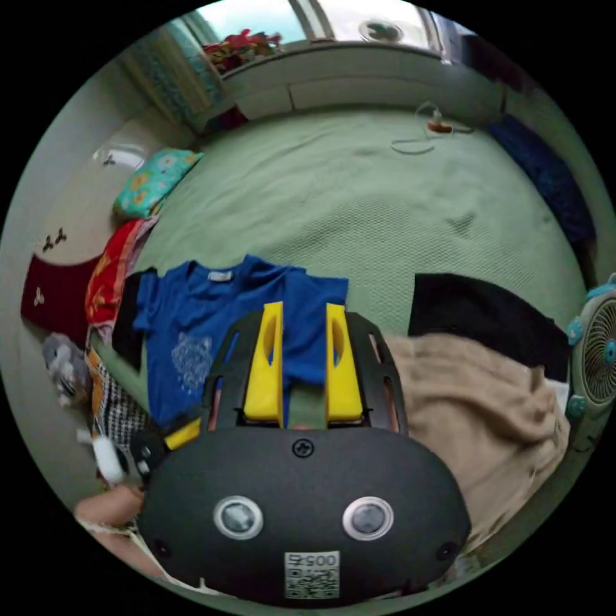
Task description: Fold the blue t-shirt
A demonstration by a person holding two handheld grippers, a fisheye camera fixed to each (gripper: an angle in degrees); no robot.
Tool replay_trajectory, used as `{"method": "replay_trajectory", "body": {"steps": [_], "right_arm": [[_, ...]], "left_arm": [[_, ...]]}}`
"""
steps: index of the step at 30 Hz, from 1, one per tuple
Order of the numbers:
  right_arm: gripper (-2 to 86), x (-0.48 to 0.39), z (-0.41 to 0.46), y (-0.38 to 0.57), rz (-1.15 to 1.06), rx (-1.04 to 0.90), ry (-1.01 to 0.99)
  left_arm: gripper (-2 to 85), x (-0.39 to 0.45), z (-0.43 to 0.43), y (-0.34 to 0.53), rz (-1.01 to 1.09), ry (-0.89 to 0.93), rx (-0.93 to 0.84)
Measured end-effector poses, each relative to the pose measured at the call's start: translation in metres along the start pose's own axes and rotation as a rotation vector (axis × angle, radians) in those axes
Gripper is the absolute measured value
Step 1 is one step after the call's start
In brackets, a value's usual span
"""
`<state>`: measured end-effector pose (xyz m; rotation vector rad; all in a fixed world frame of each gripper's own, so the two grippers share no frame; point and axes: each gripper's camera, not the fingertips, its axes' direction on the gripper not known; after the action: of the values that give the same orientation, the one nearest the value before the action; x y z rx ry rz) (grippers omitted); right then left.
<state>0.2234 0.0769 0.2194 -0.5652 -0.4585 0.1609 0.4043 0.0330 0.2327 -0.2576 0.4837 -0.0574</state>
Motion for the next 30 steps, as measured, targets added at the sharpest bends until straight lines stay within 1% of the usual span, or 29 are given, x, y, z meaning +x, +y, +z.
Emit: {"method": "replay_trajectory", "body": {"steps": [2,4,5,9,11,15,19,25,27,30], "right_arm": [[6.1,0.002,0.016,-0.028,0.005,-0.045,0.042],[6.2,0.001,0.033,-0.051,-0.004,-0.086,0.087],[6.3,0.000,0.044,-0.064,-0.010,-0.109,0.106],[6.9,-0.001,0.081,-0.097,0.023,-0.180,0.124],[5.8,-0.004,0.090,-0.107,0.033,-0.180,0.139],[-0.5,-0.023,0.087,-0.129,0.030,-0.138,0.199],[-1.5,-0.047,0.069,-0.152,0.028,-0.116,0.213],[-1.6,-0.149,0.041,-0.195,-0.059,-0.117,0.373],[-1.4,-0.203,0.042,-0.210,-0.114,-0.101,0.383],[0.6,-0.258,0.062,-0.228,-0.151,-0.113,0.385]], "left_arm": [[9.6,-0.008,0.011,-0.006,0.035,0.010,-0.011],[9.1,-0.020,0.012,-0.009,-0.012,0.054,-0.013],[8.4,-0.027,0.011,-0.010,-0.030,0.071,0.016],[7.0,-0.046,0.008,-0.014,-0.059,0.051,0.013],[6.8,-0.061,0.005,-0.016,-0.078,0.059,0.011],[6.3,-0.086,0.000,-0.019,-0.115,0.064,0.011],[5.9,-0.115,-0.013,-0.021,-0.145,0.048,0.029],[5.9,-0.166,-0.036,-0.018,-0.224,0.012,0.050],[6.0,-0.184,-0.043,-0.015,-0.254,-0.001,0.050],[6.2,-0.214,-0.054,-0.008,-0.297,-0.012,0.037]]}}
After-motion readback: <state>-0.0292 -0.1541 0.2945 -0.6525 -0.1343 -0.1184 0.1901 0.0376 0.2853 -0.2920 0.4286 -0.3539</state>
